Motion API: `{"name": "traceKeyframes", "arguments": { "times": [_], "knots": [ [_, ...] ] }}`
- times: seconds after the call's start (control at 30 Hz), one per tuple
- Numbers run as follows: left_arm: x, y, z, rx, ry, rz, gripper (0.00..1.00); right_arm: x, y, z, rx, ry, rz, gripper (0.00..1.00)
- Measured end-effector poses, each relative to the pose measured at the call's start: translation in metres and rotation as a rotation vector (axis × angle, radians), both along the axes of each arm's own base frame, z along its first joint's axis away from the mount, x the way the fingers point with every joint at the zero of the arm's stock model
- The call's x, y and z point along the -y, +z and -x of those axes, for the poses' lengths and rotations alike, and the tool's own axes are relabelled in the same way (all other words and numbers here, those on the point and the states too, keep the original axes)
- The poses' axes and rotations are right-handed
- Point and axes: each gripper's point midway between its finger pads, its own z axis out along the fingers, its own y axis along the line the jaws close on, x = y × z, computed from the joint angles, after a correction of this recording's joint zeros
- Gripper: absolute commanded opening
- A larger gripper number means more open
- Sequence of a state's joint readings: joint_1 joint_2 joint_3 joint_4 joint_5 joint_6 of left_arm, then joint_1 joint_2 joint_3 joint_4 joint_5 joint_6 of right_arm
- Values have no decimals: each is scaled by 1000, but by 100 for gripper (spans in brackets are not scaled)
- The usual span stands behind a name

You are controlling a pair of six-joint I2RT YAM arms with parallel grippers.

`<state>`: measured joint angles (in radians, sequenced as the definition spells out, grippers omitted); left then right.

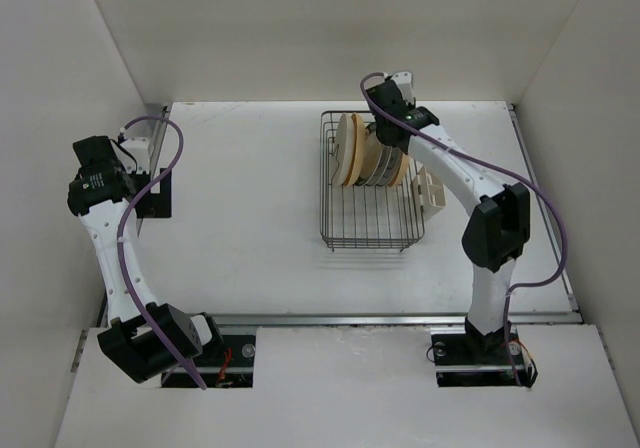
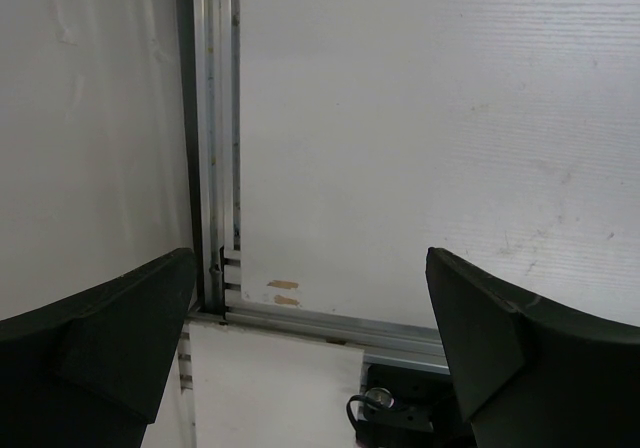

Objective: Unload the plates from the dish rack

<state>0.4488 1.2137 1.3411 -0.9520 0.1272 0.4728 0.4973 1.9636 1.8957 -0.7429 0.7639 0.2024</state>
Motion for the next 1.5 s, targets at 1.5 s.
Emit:
{"name": "traceKeyframes", "arguments": {
  "times": [1.5],
  "knots": [
    [6, -1, 0, 2, -19, 28, 99, 58, 54, 3, -11, -121, 353, 0]
  ]
}}
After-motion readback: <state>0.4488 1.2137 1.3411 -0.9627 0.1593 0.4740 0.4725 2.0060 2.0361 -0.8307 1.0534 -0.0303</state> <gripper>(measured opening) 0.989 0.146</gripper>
